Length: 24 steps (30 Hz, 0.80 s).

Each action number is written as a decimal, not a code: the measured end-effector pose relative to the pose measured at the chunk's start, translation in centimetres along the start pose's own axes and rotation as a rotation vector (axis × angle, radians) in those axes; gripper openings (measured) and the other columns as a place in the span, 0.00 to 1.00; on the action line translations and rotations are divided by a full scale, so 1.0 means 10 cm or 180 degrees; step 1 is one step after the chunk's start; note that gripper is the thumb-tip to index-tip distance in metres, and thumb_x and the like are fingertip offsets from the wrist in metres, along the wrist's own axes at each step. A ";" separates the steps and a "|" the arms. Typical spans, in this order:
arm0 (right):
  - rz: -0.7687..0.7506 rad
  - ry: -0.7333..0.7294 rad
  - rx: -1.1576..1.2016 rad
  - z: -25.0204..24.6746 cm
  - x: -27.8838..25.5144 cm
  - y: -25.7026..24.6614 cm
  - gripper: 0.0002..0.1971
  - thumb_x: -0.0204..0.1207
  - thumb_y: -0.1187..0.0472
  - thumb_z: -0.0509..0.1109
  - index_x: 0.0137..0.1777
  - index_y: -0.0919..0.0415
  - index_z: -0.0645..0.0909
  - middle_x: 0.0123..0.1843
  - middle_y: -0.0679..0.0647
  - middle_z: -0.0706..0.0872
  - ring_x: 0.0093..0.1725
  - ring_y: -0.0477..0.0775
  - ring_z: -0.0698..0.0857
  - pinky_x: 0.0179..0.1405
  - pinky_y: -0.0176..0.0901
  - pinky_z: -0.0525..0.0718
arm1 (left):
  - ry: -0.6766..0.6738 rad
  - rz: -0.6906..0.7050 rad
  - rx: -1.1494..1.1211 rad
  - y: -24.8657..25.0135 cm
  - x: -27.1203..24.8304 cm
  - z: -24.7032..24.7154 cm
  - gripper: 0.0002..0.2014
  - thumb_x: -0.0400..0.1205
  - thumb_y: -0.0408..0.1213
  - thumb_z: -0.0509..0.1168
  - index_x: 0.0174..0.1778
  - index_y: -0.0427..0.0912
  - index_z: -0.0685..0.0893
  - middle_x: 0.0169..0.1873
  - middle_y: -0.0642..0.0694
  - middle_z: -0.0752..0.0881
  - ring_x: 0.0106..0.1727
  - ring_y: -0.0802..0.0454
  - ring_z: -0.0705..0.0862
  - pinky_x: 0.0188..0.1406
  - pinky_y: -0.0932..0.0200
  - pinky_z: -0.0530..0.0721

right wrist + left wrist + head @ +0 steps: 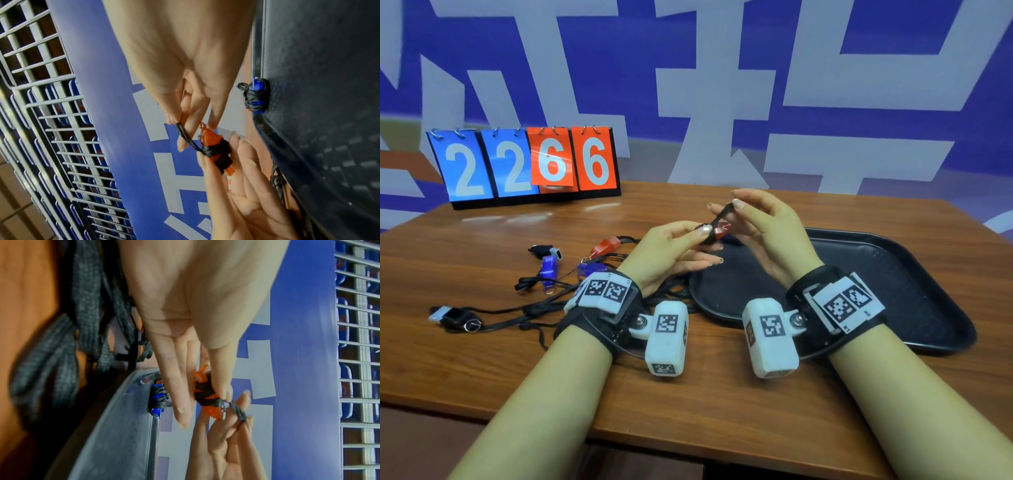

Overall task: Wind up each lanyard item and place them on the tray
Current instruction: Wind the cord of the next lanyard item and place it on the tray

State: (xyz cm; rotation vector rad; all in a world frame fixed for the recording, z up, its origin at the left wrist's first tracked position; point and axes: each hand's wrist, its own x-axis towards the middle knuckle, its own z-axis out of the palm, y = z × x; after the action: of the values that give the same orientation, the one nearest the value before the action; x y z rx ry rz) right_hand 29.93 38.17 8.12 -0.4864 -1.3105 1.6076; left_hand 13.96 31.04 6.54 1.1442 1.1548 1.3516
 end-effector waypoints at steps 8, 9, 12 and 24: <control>-0.0244 0.0376 -0.0304 -0.07 0.04 -0.04 0.10 0.78 0.74 0.70 0.56 0.63 0.82 0.41 0.52 0.86 0.36 0.48 0.86 0.42 0.35 0.81 | 0.0289 0.0088 -0.0248 -0.04 0.04 -0.03 0.13 0.86 0.35 0.66 0.64 0.33 0.83 0.51 0.34 0.91 0.51 0.43 0.92 0.51 0.60 0.90; -0.0346 0.0374 -0.0641 -0.06 0.03 -0.03 0.09 0.76 0.74 0.72 0.54 0.64 0.84 0.40 0.52 0.87 0.36 0.48 0.87 0.40 0.33 0.82 | 0.0310 0.0120 -0.0250 -0.04 0.04 -0.03 0.13 0.85 0.35 0.66 0.63 0.33 0.83 0.51 0.34 0.91 0.51 0.43 0.92 0.50 0.60 0.90; -0.0475 0.0210 -0.1303 -0.03 -0.01 0.01 0.07 0.75 0.74 0.74 0.51 0.67 0.87 0.41 0.52 0.90 0.37 0.42 0.89 0.42 0.30 0.83 | 0.0366 0.0171 -0.0238 -0.03 0.04 -0.03 0.12 0.84 0.36 0.68 0.62 0.35 0.84 0.49 0.37 0.92 0.51 0.43 0.92 0.50 0.60 0.90; -0.0744 0.0481 -0.1612 -0.15 0.04 0.01 0.07 0.73 0.76 0.74 0.46 0.65 0.84 0.43 0.52 0.88 0.40 0.37 0.88 0.46 0.31 0.84 | -0.0095 0.0301 -0.0128 0.05 -0.02 0.00 0.12 0.88 0.34 0.62 0.64 0.37 0.84 0.53 0.41 0.92 0.53 0.45 0.92 0.47 0.63 0.89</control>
State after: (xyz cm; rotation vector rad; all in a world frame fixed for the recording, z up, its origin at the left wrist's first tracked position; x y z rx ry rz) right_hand 30.88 39.31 7.65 -0.7150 -1.5935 1.0210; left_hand 13.92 30.79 6.99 1.1988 1.0592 1.4186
